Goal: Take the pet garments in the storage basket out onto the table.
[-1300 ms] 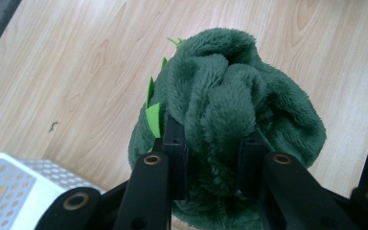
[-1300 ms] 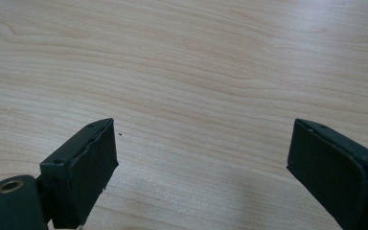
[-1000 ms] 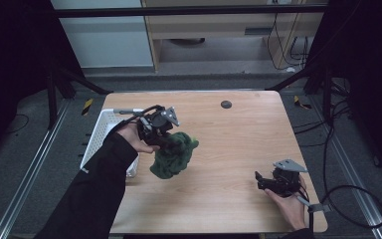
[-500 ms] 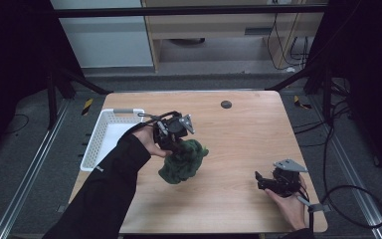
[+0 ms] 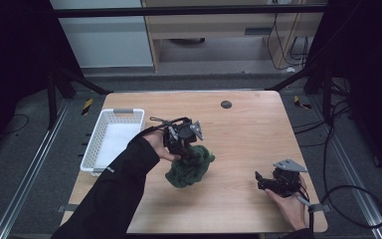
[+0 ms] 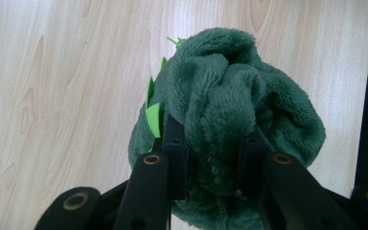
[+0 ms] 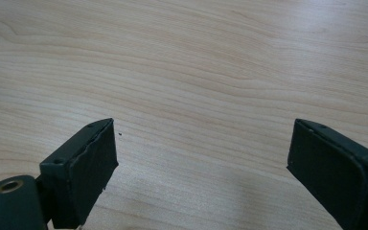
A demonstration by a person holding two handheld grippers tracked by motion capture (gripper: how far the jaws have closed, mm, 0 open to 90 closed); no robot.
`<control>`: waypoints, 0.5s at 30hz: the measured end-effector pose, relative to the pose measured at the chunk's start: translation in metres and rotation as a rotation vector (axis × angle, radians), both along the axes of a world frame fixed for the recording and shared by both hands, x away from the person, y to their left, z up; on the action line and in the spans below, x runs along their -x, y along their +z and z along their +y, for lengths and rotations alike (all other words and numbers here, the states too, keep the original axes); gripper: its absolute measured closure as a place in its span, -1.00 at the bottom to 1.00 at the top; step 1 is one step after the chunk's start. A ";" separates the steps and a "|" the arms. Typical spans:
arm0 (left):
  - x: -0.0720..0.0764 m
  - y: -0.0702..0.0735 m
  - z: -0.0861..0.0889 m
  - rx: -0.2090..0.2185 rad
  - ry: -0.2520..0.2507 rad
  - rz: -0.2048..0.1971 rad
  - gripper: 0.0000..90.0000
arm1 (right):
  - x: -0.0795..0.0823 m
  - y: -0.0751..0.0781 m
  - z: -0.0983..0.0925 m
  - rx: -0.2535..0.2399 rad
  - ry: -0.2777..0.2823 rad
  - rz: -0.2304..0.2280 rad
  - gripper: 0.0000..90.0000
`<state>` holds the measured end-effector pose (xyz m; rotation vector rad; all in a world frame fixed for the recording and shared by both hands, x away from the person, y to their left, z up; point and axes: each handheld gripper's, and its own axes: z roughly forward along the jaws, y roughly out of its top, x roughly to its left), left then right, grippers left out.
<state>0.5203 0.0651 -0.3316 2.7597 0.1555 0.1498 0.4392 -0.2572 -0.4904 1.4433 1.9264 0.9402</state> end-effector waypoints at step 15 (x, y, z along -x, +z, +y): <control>0.000 -0.033 -0.017 -0.021 -0.048 0.047 0.59 | 0.000 0.000 -0.001 0.003 0.001 0.000 -0.78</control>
